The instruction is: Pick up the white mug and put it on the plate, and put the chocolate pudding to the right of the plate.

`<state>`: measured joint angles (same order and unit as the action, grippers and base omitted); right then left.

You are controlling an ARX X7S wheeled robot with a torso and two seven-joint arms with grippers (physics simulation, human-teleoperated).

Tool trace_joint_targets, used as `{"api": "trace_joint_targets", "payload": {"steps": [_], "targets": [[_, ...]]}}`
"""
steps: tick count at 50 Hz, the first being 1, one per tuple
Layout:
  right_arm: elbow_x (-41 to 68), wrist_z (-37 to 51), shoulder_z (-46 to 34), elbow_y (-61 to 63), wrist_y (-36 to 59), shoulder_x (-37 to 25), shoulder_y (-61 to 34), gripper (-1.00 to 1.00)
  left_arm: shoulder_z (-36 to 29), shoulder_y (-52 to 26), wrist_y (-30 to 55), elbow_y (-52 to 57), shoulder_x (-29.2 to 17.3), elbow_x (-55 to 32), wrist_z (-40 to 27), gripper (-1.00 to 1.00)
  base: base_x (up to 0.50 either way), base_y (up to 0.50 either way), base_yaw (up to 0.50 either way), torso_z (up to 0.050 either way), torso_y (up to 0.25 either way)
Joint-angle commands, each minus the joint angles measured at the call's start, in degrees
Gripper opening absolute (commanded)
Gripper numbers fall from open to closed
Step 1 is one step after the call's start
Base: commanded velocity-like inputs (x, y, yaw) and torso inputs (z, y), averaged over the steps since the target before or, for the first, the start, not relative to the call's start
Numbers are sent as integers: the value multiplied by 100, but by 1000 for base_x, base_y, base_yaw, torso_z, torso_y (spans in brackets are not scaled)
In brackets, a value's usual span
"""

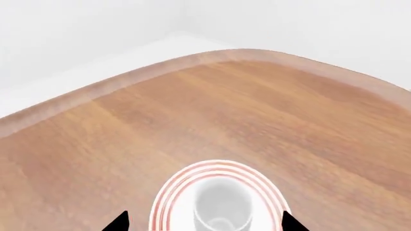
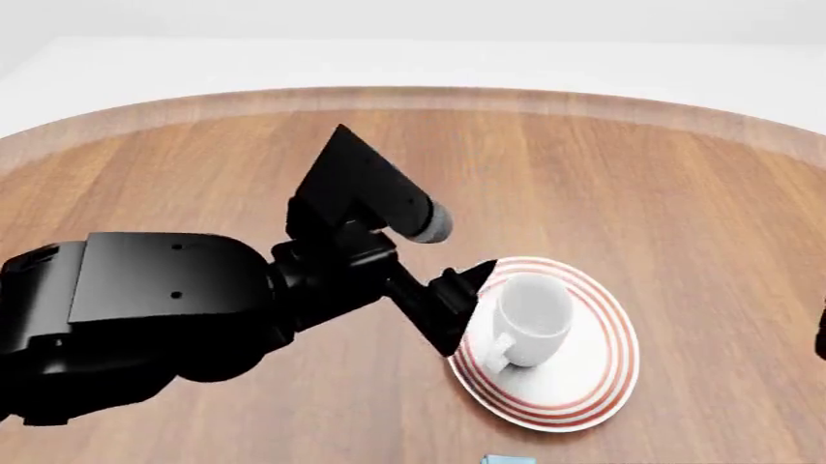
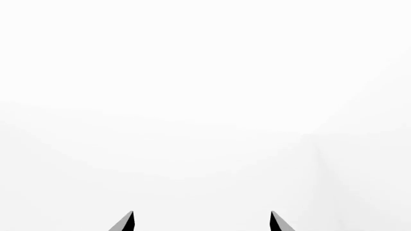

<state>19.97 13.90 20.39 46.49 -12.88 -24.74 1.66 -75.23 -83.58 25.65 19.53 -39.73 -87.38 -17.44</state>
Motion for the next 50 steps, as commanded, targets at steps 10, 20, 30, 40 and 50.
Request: {"api": "trace_joint_targets", "payload": {"steps": [10, 20, 30, 40, 50], "targets": [[-142, -53, -36, 152, 150, 72, -45, 100, 988, 373, -1236, 435, -1150, 363, -64, 100, 0, 0, 0, 0, 0], [-319, -190, -645, 72, 77, 243, -13, 100, 1266, 419, -1613, 321, -1177, 880, -1432, 100, 0, 0, 0, 0, 0], [-448, -171, -1135, 370, 394, 308, 28, 100, 1300, 269, -1525, 816, -1317, 1594, -2248, 100, 0, 0, 0, 0, 0], [75, 346, -1310, 987, 1988, 82, -262, 100, 1257, 428, -1636, 669, -1320, 1791, -2138, 100, 0, 0, 0, 0, 0], [1377, 3074, -2793, 1348, 2396, -2244, -897, 100, 1283, 429, -1627, 619, -1342, 1782, -2135, 100, 0, 0, 0, 0, 0]]}}
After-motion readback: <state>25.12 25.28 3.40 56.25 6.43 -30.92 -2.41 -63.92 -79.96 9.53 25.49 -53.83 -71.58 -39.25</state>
